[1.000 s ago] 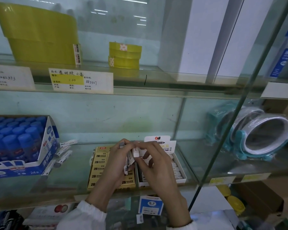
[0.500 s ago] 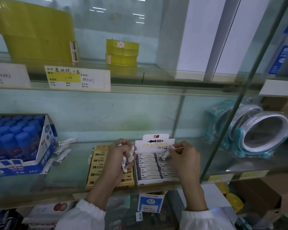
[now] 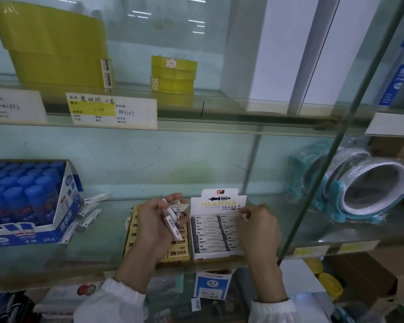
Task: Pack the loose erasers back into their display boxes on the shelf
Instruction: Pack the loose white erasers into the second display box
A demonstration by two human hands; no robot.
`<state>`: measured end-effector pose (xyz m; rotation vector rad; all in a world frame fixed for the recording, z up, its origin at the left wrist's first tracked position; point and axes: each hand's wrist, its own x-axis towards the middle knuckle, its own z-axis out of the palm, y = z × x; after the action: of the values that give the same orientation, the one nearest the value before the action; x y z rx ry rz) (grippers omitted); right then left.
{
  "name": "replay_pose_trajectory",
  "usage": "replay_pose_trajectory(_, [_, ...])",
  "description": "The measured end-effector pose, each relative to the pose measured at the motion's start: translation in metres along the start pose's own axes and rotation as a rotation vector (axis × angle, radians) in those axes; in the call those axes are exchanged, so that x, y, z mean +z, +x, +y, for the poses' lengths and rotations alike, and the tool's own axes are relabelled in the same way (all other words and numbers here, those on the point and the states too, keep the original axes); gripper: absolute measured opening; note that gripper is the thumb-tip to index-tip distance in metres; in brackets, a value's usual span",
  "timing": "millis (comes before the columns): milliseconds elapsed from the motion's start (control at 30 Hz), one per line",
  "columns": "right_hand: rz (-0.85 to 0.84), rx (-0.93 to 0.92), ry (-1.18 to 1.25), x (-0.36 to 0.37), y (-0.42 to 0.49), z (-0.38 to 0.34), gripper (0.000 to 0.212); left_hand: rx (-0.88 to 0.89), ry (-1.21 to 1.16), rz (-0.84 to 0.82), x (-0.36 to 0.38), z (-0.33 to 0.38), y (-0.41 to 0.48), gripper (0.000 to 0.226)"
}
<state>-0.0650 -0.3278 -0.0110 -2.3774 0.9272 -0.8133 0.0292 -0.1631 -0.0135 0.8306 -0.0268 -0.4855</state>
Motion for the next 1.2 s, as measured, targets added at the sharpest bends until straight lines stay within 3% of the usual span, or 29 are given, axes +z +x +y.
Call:
replay_pose_trajectory(200, [-0.357, -0.318, 0.351, 0.011, -0.022, -0.043, 0.026, 0.008, 0.166, -0.031, 0.003, -0.003, -0.001, 0.045])
replay_pose_trajectory(367, [-0.307, -0.467, 0.388, 0.028, -0.022, -0.048, 0.025, 0.042, 0.273, -0.048, 0.001, -0.004, -0.002, 0.039])
replay_pose_trajectory(467, [-0.277, -0.39, 0.519, 0.024, -0.017, -0.045, 0.015, 0.056, 0.287, -0.064, 0.002, -0.005, -0.003, 0.036])
replay_pose_trajectory(633, [-0.365, -0.257, 0.63, 0.019, -0.012, -0.041, 0.024, 0.065, 0.269, -0.045, 0.005, -0.005, -0.004, 0.035])
replay_pose_trajectory(767, [-0.308, -0.063, 0.814, 0.011, -0.012, -0.03, 0.006, 0.102, 0.117, 0.032, 0.003, -0.005, -0.001, 0.036])
replay_pose_trajectory(967, [-0.467, 0.146, 0.919, -0.005, -0.014, -0.006, 0.012, 0.099, 0.037, 0.072, 0.004, -0.004, 0.001, 0.042])
replay_pose_trajectory(1200, [-0.566, 0.083, 0.847, -0.017, -0.01, -0.001, 0.007, 0.092, 0.073, 0.092, 0.001, -0.002, 0.002, 0.035])
